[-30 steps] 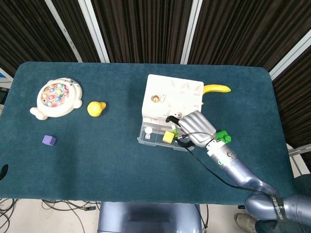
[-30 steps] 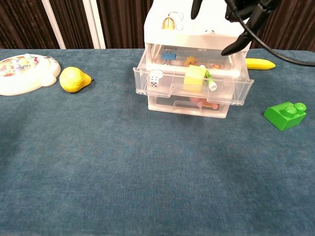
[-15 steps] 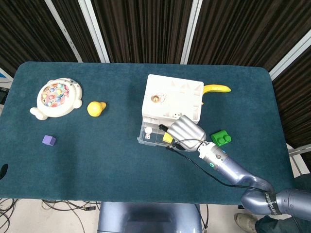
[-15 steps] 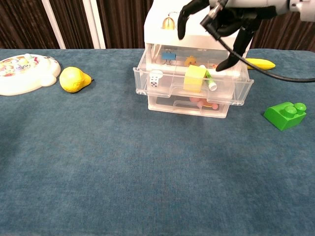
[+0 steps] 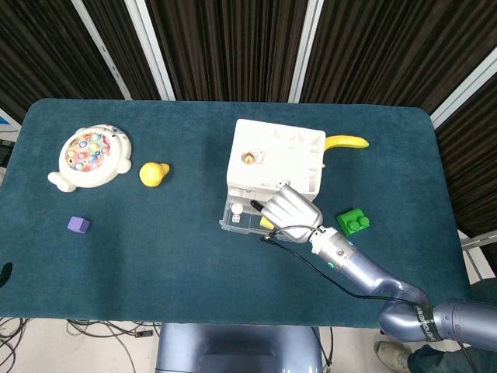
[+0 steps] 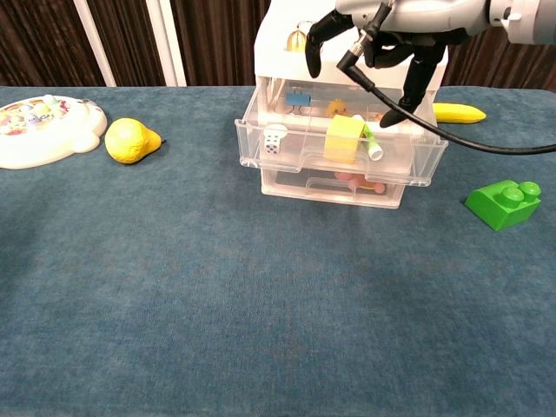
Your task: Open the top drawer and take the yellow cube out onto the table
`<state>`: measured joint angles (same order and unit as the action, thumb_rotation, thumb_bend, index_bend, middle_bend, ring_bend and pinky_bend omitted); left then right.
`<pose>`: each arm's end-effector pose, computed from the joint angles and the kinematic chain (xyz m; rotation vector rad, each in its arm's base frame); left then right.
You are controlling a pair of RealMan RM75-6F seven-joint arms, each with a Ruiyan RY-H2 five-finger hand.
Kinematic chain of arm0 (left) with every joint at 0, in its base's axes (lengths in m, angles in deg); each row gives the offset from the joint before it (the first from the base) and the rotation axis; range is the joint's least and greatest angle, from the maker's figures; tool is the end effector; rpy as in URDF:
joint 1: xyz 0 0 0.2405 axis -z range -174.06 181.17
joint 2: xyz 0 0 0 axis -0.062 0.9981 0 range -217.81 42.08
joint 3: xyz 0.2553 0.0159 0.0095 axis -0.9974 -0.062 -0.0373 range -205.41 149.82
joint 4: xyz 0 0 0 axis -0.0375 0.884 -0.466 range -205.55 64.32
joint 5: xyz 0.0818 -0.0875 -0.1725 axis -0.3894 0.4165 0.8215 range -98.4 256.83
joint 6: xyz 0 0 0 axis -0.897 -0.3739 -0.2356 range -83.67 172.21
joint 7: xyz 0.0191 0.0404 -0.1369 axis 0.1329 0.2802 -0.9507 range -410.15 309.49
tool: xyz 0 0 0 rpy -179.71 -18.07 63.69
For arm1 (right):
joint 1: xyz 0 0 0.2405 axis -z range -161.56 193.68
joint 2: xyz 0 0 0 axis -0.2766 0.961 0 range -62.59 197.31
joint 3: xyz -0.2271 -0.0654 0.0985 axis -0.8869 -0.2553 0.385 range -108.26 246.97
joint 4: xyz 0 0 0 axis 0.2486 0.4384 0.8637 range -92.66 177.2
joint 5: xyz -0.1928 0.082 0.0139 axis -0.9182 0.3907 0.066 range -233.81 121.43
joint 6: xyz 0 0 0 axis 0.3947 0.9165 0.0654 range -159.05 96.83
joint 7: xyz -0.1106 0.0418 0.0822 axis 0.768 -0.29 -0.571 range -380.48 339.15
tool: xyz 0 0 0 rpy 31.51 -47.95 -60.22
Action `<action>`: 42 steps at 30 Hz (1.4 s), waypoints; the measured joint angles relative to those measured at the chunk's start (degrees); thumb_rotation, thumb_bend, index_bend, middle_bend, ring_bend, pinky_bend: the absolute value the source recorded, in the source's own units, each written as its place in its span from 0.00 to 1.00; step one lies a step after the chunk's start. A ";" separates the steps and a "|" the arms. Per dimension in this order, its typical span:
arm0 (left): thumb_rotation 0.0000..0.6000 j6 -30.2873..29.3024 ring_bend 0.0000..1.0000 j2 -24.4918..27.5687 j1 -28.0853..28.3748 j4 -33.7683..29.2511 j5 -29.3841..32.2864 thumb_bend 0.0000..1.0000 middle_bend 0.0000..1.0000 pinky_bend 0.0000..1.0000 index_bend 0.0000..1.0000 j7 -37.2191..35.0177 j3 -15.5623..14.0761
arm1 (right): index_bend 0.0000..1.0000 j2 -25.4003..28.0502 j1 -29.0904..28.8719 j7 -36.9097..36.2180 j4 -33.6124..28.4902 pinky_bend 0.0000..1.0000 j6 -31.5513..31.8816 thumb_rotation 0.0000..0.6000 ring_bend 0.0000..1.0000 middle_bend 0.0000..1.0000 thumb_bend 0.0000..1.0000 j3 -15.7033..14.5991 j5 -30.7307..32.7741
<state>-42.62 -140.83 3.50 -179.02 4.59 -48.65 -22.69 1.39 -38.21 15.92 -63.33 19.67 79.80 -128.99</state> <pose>-0.3022 0.1573 0.2111 -1.1329 -1.0196 -0.8284 -0.0467 -0.3370 0.0739 2.1679 -0.1902 0.8909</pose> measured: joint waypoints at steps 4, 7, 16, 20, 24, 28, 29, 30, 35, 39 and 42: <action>1.00 -0.01 0.00 -0.05 0.01 -0.02 0.13 0.30 0.00 0.00 0.06 0.12 0.04 | 0.33 0.28 -1.11 1.48 0.38 1.00 -1.61 1.00 1.00 1.00 0.13 -0.32 0.54; 1.00 -0.03 0.00 -0.05 0.00 -0.01 0.11 0.30 0.00 0.00 0.06 0.11 0.05 | 0.33 0.43 -1.57 1.78 0.49 1.00 -2.13 1.00 1.00 1.00 0.13 -0.61 0.24; 1.00 0.01 0.00 -0.04 0.00 -0.04 0.25 0.30 0.00 0.00 0.06 0.30 0.05 | 0.33 -0.36 -2.48 1.56 2.48 1.00 -3.11 1.00 1.00 1.00 0.13 -1.73 -3.22; 1.00 0.02 0.00 -0.07 0.01 -0.10 0.40 0.30 0.00 0.00 0.06 0.47 0.08 | 0.33 -0.84 -3.33 2.17 3.69 1.00 -3.83 1.00 1.00 1.00 0.13 -2.11 -4.48; 1.00 0.01 0.00 -0.04 0.00 -0.09 0.38 0.30 0.00 0.00 0.06 0.43 0.08 | 0.33 -1.07 -3.90 2.95 4.24 1.00 -4.53 1.00 1.00 1.00 0.13 -2.27 -4.62; 1.00 -0.01 0.00 -0.10 0.02 -0.10 0.46 0.30 0.00 0.00 0.06 0.52 0.13 | 0.33 -1.13 -4.63 4.01 4.66 1.00 -5.43 1.00 1.00 1.00 0.13 -2.44 -4.53; 1.00 -0.01 0.00 -0.10 0.02 -0.10 0.47 0.30 0.00 0.00 0.06 0.52 0.14 | 0.33 -1.14 -4.75 3.97 4.67 1.00 -5.62 1.00 1.00 1.00 0.13 -2.44 -4.43; 1.00 -0.02 0.00 -0.12 0.02 -0.07 0.48 0.30 0.00 0.00 0.06 0.53 0.14 | 0.33 -1.13 -4.85 3.88 4.67 1.00 -5.80 1.00 1.00 1.00 0.13 -2.45 -4.38; 1.00 0.00 0.00 -0.11 0.02 -0.12 0.47 0.30 0.00 0.00 0.06 0.55 0.13 | 0.33 -1.14 -5.64 3.76 5.17 1.00 -6.93 1.00 1.00 1.00 0.13 -2.50 -4.37; 1.00 0.02 0.00 -0.07 0.01 -0.12 0.46 0.30 0.00 0.00 0.06 0.52 0.11 | 0.33 -1.23 -6.39 3.50 5.62 1.00 -8.11 1.00 1.00 1.00 0.13 -2.56 -4.24; 1.00 0.02 0.00 -0.09 0.03 -0.13 0.54 0.30 0.00 0.00 0.06 0.59 0.14 | 0.33 -1.33 -6.95 3.21 6.04 1.00 -9.06 1.00 1.00 1.00 0.13 -2.60 -3.93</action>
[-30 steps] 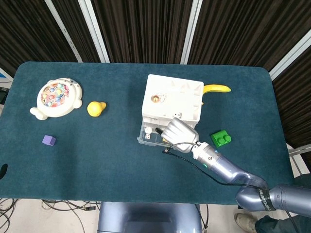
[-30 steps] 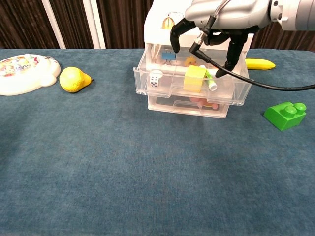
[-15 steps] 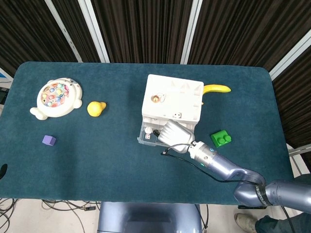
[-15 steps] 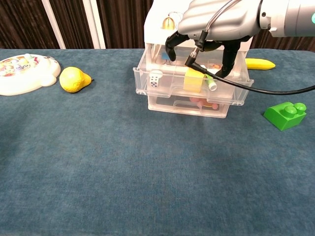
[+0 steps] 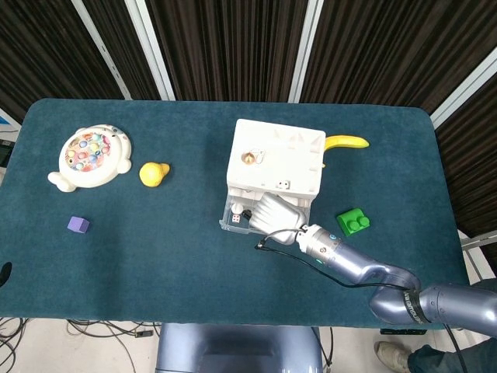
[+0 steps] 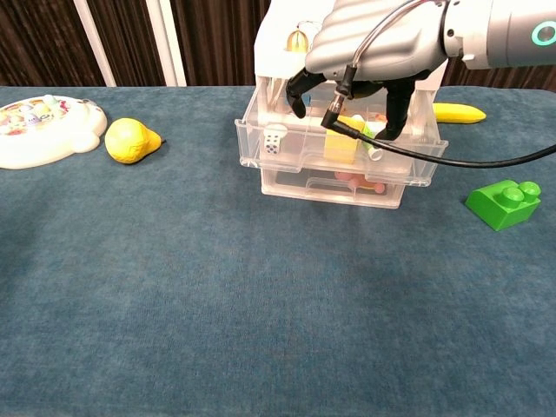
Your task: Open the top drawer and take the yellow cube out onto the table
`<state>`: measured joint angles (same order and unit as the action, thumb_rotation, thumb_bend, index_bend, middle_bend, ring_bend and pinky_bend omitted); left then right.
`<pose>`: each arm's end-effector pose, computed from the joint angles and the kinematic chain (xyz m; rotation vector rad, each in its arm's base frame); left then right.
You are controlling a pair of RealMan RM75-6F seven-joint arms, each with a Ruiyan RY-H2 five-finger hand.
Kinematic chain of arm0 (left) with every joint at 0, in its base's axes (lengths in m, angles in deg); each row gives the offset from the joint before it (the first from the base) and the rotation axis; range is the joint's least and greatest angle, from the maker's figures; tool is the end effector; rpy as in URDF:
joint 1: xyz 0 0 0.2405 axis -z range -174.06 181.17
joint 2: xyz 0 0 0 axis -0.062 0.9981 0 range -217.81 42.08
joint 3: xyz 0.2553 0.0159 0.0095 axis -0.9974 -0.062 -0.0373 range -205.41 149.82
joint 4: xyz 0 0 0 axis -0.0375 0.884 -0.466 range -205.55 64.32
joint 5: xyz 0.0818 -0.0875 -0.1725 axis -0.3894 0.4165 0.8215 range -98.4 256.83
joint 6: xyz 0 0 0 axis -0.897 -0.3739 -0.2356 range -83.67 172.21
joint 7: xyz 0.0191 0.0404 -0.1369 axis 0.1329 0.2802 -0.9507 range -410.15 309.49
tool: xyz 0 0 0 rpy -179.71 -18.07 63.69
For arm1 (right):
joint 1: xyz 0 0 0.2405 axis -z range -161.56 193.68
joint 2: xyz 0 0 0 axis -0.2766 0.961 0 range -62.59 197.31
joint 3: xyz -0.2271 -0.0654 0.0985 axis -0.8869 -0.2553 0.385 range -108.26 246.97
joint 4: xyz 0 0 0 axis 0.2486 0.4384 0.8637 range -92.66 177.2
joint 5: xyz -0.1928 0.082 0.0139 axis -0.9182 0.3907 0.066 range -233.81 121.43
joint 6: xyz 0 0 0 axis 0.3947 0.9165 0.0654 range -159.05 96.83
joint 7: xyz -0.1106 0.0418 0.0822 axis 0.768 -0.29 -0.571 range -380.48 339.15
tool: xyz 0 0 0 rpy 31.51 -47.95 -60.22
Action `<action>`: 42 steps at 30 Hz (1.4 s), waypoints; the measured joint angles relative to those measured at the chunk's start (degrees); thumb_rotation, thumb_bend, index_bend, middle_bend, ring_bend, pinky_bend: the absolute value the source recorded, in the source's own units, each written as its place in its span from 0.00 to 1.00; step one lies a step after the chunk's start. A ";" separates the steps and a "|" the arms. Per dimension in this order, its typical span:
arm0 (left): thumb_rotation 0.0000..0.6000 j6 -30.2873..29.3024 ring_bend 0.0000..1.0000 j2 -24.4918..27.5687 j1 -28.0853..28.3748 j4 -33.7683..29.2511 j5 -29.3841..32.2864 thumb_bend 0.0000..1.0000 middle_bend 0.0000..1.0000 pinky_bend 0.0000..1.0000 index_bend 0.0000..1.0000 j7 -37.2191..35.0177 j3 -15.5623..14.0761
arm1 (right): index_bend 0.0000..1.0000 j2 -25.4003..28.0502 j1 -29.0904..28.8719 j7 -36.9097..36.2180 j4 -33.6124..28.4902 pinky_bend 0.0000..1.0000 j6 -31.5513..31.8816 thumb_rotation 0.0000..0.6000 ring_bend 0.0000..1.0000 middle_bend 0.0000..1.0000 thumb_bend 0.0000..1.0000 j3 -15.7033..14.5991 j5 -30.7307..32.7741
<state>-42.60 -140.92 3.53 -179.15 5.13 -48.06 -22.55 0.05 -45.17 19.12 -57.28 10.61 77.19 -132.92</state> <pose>-0.3027 0.1576 0.2110 -1.1280 -1.0180 -0.8196 -0.0371 -0.3491 0.0495 2.3193 0.0891 0.7152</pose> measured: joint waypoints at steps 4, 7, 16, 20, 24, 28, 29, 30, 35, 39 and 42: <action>1.00 -0.04 0.00 -0.06 0.01 0.02 0.08 0.30 0.00 0.00 0.06 0.08 0.05 | 0.33 -0.12 -0.81 -0.28 0.72 1.00 -1.34 1.00 1.00 1.00 0.12 -0.02 0.86; 1.00 -0.08 0.00 -0.11 0.01 0.05 0.07 0.30 0.00 0.00 0.06 0.07 0.07 | 0.33 -0.21 -1.47 -0.46 1.27 1.00 -1.92 1.00 1.00 1.00 0.12 0.01 1.27; 1.00 -0.02 0.00 -0.06 0.00 0.00 0.13 0.30 0.00 0.00 0.06 0.12 0.05 | 0.36 -0.63 -2.01 -0.52 1.92 1.00 -2.30 1.00 1.00 1.00 0.12 -0.63 1.24; 1.00 -0.02 0.00 -0.06 0.01 -0.05 0.18 0.30 0.00 0.00 0.06 0.17 0.07 | 0.38 -1.04 -2.03 -0.29 2.02 1.00 -1.77 1.00 1.00 1.00 0.12 -0.91 0.84; 1.00 0.00 0.00 -0.05 0.01 -0.07 0.21 0.30 0.00 0.00 0.06 0.21 0.06 | 0.40 -1.39 -2.08 0.32 2.03 1.00 -1.33 1.00 1.00 1.00 0.12 -1.04 0.91; 1.00 0.00 0.00 -0.05 0.00 -0.06 0.25 0.30 0.00 0.00 0.06 0.24 0.06 | 0.43 -1.68 -2.15 1.00 2.04 1.00 -1.08 1.00 1.00 1.00 0.12 -1.31 1.05; 1.00 0.00 0.00 -0.05 0.00 -0.06 0.27 0.30 0.00 0.00 0.06 0.26 0.07 | 0.43 -1.73 -2.19 1.19 2.07 1.00 -1.10 1.00 1.00 1.00 0.12 -1.40 1.12; 1.00 0.01 0.00 -0.05 0.01 -0.08 0.26 0.30 0.00 0.00 0.06 0.26 0.07 | 0.43 -1.77 -2.24 1.31 2.11 1.00 -1.13 1.00 1.00 1.00 0.12 -1.46 1.19; 1.00 0.01 0.00 -0.01 0.00 -0.08 0.26 0.30 0.00 0.00 0.06 0.24 0.06 | 0.43 -1.91 -2.46 1.62 2.24 1.00 -1.30 1.00 1.00 1.00 0.12 -1.64 1.69; 1.00 0.01 0.00 -0.04 0.01 -0.12 0.28 0.30 0.00 0.00 0.06 0.26 0.08 | 0.45 -2.13 -2.81 2.32 2.49 1.00 -1.43 1.00 1.00 1.00 0.14 -1.71 2.20; 1.00 -0.01 0.00 -0.05 0.00 -0.11 0.27 0.30 0.00 0.00 0.06 0.24 0.08 | 0.47 -2.31 -2.92 2.69 2.54 1.00 -1.29 1.00 1.00 1.00 0.19 -1.79 2.61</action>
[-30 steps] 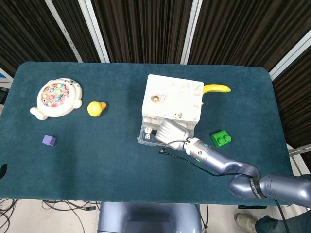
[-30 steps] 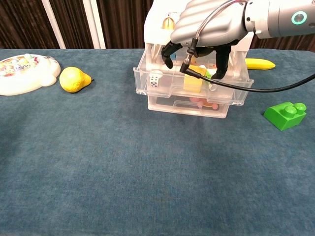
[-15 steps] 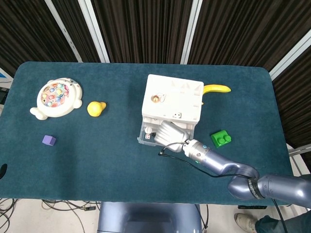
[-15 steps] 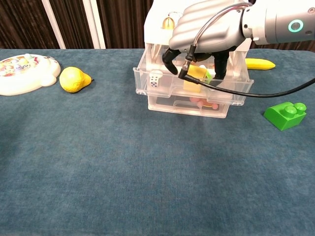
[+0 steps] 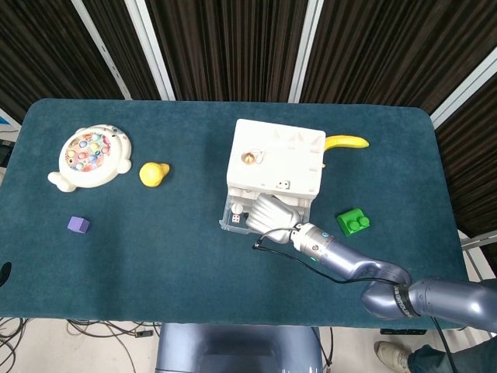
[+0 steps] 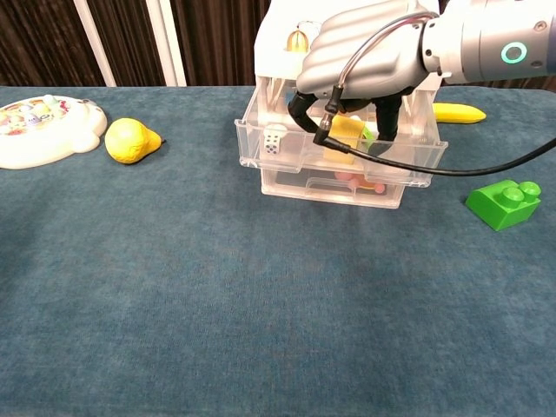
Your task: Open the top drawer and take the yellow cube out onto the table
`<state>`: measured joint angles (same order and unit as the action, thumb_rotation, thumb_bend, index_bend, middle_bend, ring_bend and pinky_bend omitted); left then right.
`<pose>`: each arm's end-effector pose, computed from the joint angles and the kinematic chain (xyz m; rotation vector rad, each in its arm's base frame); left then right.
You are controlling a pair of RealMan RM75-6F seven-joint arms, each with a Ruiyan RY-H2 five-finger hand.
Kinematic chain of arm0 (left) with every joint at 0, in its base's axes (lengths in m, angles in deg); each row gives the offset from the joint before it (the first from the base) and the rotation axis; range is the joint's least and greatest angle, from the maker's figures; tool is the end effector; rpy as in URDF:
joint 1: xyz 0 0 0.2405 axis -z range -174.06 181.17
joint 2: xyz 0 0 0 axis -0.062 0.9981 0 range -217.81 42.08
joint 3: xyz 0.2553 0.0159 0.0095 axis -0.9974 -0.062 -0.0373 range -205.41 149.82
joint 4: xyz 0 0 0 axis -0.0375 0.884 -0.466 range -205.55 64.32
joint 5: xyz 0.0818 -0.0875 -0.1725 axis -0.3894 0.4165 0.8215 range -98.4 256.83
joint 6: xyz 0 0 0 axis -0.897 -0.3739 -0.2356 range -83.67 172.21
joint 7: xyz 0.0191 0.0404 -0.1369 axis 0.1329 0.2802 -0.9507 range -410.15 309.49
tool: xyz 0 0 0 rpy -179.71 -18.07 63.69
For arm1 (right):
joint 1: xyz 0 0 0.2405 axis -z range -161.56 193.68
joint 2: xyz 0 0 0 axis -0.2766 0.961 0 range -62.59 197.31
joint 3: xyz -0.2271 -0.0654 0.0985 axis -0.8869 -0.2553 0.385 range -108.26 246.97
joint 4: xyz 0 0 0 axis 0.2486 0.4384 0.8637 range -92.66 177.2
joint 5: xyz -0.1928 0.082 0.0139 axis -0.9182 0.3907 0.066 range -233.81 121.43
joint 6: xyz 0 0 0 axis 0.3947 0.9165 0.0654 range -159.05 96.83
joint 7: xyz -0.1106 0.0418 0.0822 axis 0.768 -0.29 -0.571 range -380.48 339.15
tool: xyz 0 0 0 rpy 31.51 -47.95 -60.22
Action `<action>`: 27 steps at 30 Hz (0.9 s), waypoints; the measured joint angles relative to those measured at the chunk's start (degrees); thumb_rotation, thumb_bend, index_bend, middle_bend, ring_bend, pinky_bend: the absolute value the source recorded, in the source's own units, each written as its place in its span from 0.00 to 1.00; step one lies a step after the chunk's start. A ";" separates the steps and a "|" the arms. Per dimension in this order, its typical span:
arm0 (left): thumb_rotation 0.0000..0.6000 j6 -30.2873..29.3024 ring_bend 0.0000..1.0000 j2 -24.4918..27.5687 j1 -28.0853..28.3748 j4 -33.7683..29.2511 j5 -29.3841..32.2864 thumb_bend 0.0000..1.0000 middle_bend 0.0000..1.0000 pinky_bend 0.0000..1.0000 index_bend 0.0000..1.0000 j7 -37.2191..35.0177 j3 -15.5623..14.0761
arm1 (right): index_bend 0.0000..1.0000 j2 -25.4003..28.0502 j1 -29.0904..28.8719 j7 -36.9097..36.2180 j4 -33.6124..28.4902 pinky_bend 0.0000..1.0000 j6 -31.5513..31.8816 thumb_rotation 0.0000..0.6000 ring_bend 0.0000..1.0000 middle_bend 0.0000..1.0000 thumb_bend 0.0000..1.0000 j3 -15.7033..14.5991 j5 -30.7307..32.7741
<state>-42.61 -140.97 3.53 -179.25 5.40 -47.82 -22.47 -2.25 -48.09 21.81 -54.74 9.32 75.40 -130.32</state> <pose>-0.3028 0.1577 0.2109 -1.1245 -1.0181 -0.8166 -0.0354 -0.3551 0.0352 2.3423 0.1338 0.6542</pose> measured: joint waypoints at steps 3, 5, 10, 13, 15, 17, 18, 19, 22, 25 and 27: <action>1.00 0.00 0.00 -0.01 0.00 0.00 0.04 0.30 0.00 0.00 0.06 0.03 0.01 | 0.50 -0.11 -0.05 0.34 -0.01 1.00 0.11 1.00 1.00 1.00 0.23 -0.12 0.36; 1.00 0.00 0.00 0.00 0.00 -0.04 0.04 0.30 0.00 0.00 0.06 0.05 0.00 | 0.51 -0.21 -0.09 0.56 -0.05 1.00 0.24 1.00 1.00 1.00 0.23 -0.26 0.49; 1.00 0.06 0.00 0.07 0.00 -0.10 0.02 0.30 0.00 0.00 0.06 0.02 -0.03 | 0.55 -0.55 -0.05 0.75 0.10 1.00 0.87 1.00 1.00 1.00 0.23 -0.38 0.38; 1.00 0.08 0.00 0.10 -0.01 -0.14 0.00 0.30 0.00 0.00 0.06 -0.02 -0.05 | 0.56 -0.66 0.01 0.65 0.06 1.00 1.21 1.00 1.00 1.00 0.23 -0.38 0.27; 1.00 0.08 0.00 0.11 -0.01 -0.14 0.02 0.30 0.00 0.00 0.06 -0.02 -0.04 | 0.56 -0.66 0.02 0.56 -0.03 1.00 1.36 1.00 1.00 1.00 0.23 -0.38 0.14; 1.00 0.07 0.00 0.09 -0.01 -0.13 0.04 0.30 0.00 0.00 0.06 0.00 -0.04 | 0.56 -0.60 0.00 0.59 -0.12 1.00 1.55 1.00 1.00 1.00 0.23 -0.40 -0.17; 1.00 0.07 0.00 0.10 -0.01 -0.14 0.04 0.30 0.00 0.00 0.06 0.00 -0.03 | 0.57 -0.55 0.01 0.58 -0.18 1.00 1.64 1.00 1.00 1.00 0.23 -0.40 -0.23; 1.00 0.08 0.00 0.11 -0.01 -0.16 0.02 0.30 0.00 0.00 0.06 0.01 -0.05 | 0.57 -0.51 0.01 0.57 -0.22 1.00 1.69 1.00 1.00 1.00 0.23 -0.40 -0.26; 1.00 0.09 0.00 0.13 -0.01 -0.15 -0.04 0.30 0.00 0.00 0.06 -0.05 -0.07 | 0.57 -0.33 0.06 0.44 -0.40 1.00 1.97 1.00 1.00 1.00 0.23 -0.31 -0.27; 1.00 0.08 0.00 0.13 -0.02 -0.12 -0.05 0.30 0.00 0.00 0.06 -0.07 -0.07 | 0.57 -0.12 0.14 0.20 -0.59 1.00 2.18 1.00 1.00 1.00 0.23 -0.22 -0.18; 1.00 0.11 0.00 0.14 -0.01 -0.13 -0.06 0.30 0.00 0.00 0.06 -0.08 -0.08 | 0.57 0.08 0.24 -0.12 -0.74 1.00 2.42 1.00 1.00 1.00 0.23 -0.06 -0.02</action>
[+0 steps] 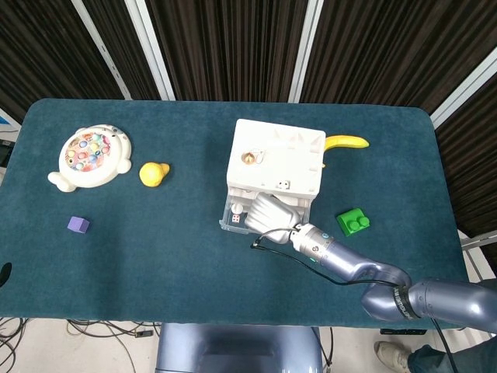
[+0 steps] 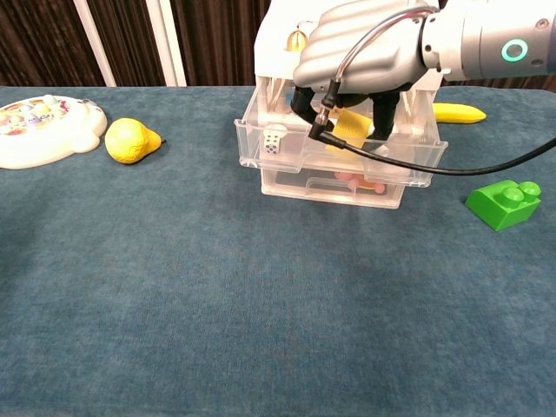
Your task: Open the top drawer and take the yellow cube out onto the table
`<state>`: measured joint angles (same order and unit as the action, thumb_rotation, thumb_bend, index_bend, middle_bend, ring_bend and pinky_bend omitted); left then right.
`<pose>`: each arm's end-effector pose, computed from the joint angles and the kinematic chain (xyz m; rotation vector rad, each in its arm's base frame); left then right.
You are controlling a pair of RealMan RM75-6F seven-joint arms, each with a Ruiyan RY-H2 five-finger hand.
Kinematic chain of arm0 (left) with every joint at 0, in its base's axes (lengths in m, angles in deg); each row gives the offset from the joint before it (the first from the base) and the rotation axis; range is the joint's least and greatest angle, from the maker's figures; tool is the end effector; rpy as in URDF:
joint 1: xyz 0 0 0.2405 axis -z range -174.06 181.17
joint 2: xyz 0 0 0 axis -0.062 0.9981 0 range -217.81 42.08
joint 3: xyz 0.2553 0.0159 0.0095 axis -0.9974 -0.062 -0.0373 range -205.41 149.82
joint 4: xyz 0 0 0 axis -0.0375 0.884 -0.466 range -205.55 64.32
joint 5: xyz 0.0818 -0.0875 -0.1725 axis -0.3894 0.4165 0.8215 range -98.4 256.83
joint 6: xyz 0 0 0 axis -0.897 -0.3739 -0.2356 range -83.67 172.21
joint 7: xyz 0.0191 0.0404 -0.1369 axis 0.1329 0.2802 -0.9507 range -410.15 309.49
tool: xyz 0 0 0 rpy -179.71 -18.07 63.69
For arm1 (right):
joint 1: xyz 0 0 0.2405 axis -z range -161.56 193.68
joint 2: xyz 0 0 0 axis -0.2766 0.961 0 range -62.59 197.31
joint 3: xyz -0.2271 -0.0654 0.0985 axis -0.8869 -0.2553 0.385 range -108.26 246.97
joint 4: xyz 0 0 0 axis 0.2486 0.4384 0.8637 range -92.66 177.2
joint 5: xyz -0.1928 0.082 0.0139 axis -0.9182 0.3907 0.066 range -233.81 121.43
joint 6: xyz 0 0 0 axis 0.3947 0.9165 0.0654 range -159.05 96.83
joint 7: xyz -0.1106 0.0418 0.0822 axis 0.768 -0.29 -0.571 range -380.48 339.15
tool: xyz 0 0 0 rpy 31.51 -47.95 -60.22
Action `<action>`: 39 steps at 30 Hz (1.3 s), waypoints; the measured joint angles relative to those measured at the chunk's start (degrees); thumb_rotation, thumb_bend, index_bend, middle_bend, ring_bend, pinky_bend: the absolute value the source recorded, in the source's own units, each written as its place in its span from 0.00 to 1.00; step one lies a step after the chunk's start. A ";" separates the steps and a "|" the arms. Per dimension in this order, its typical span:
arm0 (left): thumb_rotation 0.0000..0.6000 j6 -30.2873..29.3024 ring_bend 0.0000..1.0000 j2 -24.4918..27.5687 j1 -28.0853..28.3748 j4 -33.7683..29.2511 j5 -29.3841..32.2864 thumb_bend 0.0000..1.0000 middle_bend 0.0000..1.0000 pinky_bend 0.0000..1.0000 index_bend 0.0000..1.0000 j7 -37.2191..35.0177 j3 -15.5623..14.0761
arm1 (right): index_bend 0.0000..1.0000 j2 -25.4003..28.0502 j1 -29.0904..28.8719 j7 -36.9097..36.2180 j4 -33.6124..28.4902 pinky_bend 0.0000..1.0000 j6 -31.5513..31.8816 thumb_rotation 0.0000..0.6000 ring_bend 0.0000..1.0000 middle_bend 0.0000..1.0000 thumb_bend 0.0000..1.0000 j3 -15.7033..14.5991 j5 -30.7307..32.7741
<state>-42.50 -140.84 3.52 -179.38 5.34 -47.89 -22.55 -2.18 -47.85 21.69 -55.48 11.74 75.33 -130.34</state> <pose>-0.3025 0.1574 0.2109 -1.1265 -1.0211 -0.8160 -0.0321 -0.3534 0.0388 2.3150 0.1266 0.6945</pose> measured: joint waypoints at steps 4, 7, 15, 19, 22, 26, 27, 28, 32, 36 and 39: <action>1.00 0.00 0.00 0.00 0.00 -0.01 0.02 0.30 0.00 0.00 0.06 0.00 0.00 | 0.57 0.70 0.22 -0.87 -0.41 1.00 0.57 1.00 1.00 1.00 0.23 0.54 0.40; 1.00 -0.01 0.00 0.01 -0.01 -0.04 0.00 0.30 0.00 0.00 0.06 -0.03 0.00 | 0.57 1.75 0.48 -1.99 -1.00 1.00 1.09 1.00 1.00 1.00 0.23 1.25 0.94; 1.00 0.07 0.00 0.16 -0.04 -0.14 -0.17 0.30 0.00 0.00 0.06 -0.22 -0.10 | 0.57 8.35 3.09 -11.36 -4.72 1.00 3.51 1.00 1.00 1.00 0.22 4.12 2.71; 1.00 0.09 0.00 0.17 -0.03 -0.18 -0.14 0.30 0.00 0.00 0.06 -0.23 -0.10 | 0.57 12.64 5.59 -16.03 -6.31 1.00 5.57 1.00 1.00 1.00 0.21 4.88 1.76; 1.00 0.12 0.00 0.23 -0.03 -0.28 -0.20 0.30 0.00 0.00 0.06 -0.32 -0.12 | 0.57 15.36 7.81 -18.90 -7.13 1.00 7.70 1.00 1.00 1.00 0.21 5.23 0.47; 1.00 0.15 0.00 0.31 -0.05 -0.43 -0.27 0.30 0.00 0.00 0.06 -0.50 -0.16 | 0.57 18.25 10.69 -21.95 -7.69 1.00 10.22 1.00 1.00 1.00 0.21 5.28 -1.33; 1.00 0.16 0.00 0.34 -0.06 -0.48 -0.28 0.30 0.00 0.00 0.06 -0.55 -0.16 | 0.57 18.80 11.30 -22.39 -7.72 1.00 10.61 1.00 1.00 1.00 0.21 5.17 -1.72; 1.00 0.11 0.00 0.36 -0.08 -0.54 -0.29 0.30 0.00 0.00 0.06 -0.58 -0.16 | 0.57 19.35 11.91 -22.70 -7.70 1.00 10.86 1.00 1.00 1.00 0.21 4.99 -2.06; 1.00 -0.08 0.00 0.31 -0.14 -0.68 -0.30 0.30 0.00 0.00 0.06 -0.42 -0.15 | 0.57 20.99 14.42 -23.73 -7.26 1.00 11.13 1.00 1.00 1.00 0.21 3.28 -3.15; 1.00 -0.13 0.00 0.16 -0.08 -0.83 -0.44 0.30 0.00 0.00 0.06 0.12 -0.21 | 0.57 21.35 16.11 -23.64 -5.96 1.00 10.04 1.00 1.00 1.00 0.21 1.06 -4.04; 1.00 -0.17 0.00 -0.04 0.00 -0.86 -0.41 0.30 0.00 0.00 0.06 0.52 -0.18 | 0.57 21.08 17.10 -22.67 -4.51 1.00 9.23 1.00 1.00 1.00 0.21 -0.27 -4.34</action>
<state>-42.67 -140.87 3.51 -180.24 4.93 -47.37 -22.73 18.90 -30.75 -0.98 -60.00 20.97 75.07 -134.68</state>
